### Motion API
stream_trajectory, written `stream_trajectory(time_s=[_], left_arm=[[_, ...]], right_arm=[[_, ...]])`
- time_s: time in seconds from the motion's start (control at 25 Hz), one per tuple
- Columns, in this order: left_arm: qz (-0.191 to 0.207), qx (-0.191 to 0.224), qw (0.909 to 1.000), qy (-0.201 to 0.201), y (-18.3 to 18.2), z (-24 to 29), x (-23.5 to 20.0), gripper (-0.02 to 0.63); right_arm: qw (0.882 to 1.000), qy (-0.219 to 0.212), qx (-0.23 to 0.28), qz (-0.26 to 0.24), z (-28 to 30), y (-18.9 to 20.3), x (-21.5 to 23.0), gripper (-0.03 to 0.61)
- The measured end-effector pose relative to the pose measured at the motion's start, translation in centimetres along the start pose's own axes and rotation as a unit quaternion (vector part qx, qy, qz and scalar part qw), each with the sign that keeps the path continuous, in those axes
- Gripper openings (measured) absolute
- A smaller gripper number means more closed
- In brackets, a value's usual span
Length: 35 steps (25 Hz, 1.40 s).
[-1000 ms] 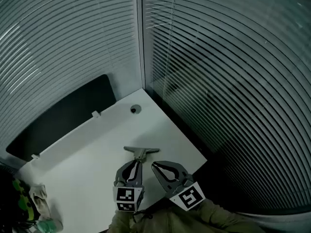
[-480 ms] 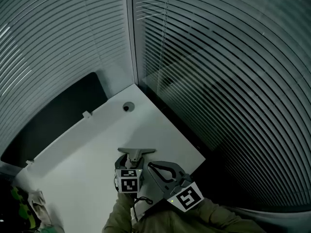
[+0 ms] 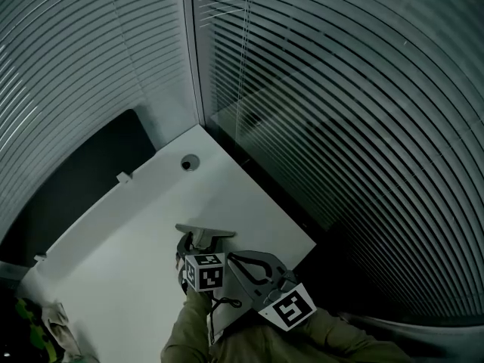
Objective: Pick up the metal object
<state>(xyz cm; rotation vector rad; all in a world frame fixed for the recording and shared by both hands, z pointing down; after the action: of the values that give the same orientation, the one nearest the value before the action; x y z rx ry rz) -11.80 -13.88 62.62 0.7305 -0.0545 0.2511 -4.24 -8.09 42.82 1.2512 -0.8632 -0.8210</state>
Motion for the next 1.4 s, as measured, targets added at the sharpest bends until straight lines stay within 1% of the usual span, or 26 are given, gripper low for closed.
stream_trajectory(time_s=[0.12,0.44,0.56,0.8,0.92,1.04,1.2,1.4], left_arm=[[0.012,0.002,0.9998,-0.017,-0.4,0.6,-0.3,0.334],[0.022,0.046,0.9986,-0.017,-0.4,0.1,-0.2,0.333],[0.024,0.041,0.9987,-0.016,-0.3,0.2,-0.5,0.306],[0.030,0.028,0.9991,-0.004,-0.3,0.1,-0.5,0.302],[0.028,0.031,0.9991,0.007,-0.4,-0.1,-0.3,0.302],[0.014,0.048,0.9987,0.008,-0.9,-0.9,-0.2,0.302],[0.020,0.081,0.9965,-0.003,-2.2,-2.5,-0.6,0.302],[0.020,0.138,0.9894,-0.041,-4.5,-5.8,-3.0,0.302]], right_arm=[[1.000,0.002,-0.002,0.002,-0.1,0.0,0.3,0.005],[1.000,0.007,-0.004,-0.004,-1.1,-0.1,0.1,0.005],[1.000,0.009,-0.002,0.000,-1.2,-0.1,0.0,0.005],[1.000,0.008,0.004,-0.011,-1.7,-0.2,-0.1,0.005],[1.000,0.012,0.004,-0.010,-1.9,-0.1,0.1,0.005],[1.000,0.014,0.005,-0.008,-2.0,-0.1,0.3,0.005],[1.000,0.015,0.002,-0.007,-1.7,0.1,0.8,0.005],[1.000,0.000,0.011,-0.012,-0.6,-0.5,0.8,0.005]])
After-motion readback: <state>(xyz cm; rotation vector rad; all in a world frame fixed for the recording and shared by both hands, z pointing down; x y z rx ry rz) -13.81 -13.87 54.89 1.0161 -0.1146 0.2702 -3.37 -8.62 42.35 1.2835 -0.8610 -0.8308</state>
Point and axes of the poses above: the fingertips, and each gripper's own axes: z forward along the fingers, x to its right, y out of its underside, the point moved 1 cm from there along -z, backward along the fingers, and after that the axes turned 9 degrees about z, right-handed, at the moved point
